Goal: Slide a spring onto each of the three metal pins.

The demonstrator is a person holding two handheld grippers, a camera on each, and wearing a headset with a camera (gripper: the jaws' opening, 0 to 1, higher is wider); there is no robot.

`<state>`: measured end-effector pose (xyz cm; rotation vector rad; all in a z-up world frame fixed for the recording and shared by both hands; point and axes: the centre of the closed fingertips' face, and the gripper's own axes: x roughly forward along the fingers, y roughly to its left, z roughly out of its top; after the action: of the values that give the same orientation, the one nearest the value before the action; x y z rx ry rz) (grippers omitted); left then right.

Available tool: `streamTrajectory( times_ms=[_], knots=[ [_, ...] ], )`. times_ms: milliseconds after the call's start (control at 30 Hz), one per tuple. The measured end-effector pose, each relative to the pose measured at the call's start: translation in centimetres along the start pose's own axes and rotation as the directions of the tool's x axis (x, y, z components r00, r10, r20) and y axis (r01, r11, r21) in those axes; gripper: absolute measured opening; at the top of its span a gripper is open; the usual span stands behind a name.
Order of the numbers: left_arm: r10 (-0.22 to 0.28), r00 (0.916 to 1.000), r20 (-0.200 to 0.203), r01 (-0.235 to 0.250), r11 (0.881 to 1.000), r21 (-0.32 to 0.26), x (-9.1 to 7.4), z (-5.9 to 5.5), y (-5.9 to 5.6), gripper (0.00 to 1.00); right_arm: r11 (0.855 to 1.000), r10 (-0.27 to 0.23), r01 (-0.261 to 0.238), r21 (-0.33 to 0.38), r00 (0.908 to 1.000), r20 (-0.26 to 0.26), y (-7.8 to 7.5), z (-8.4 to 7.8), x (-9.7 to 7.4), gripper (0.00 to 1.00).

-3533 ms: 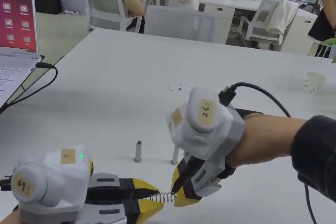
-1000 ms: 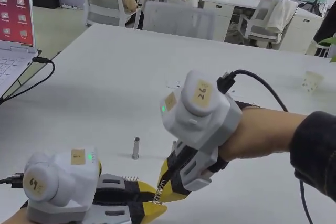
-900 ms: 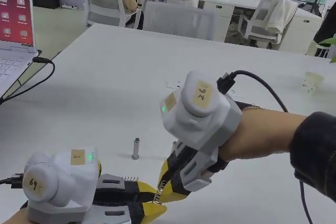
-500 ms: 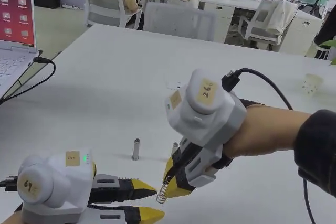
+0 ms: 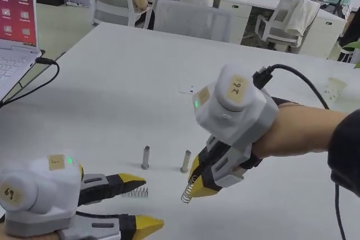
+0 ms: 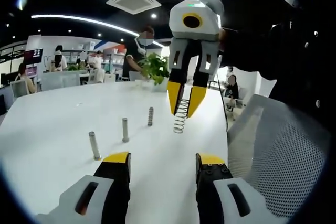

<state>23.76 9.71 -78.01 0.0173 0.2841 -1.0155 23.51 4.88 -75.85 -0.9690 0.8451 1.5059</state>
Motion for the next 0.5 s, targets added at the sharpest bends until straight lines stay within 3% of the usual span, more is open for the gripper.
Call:
streamTrajectory(
  times_ms=[233, 500],
  knots=[
    [0.065, 0.9977, 0.019, -0.065, 0.998, -0.009, -1.1, 0.1, 1.5, 0.59, 1.000, -0.016, 0.016, 0.014, 0.9999, -0.001, -0.6, -0.5, -0.6, 0.08],
    [0.102, 0.9946, 0.019, -0.102, 0.995, -0.005, -1.8, -0.1, 2.3, 0.67, 0.999, -0.046, 0.046, 0.027, 0.9988, -0.015, -2.0, -1.3, -1.9, 0.08]
  ],
)
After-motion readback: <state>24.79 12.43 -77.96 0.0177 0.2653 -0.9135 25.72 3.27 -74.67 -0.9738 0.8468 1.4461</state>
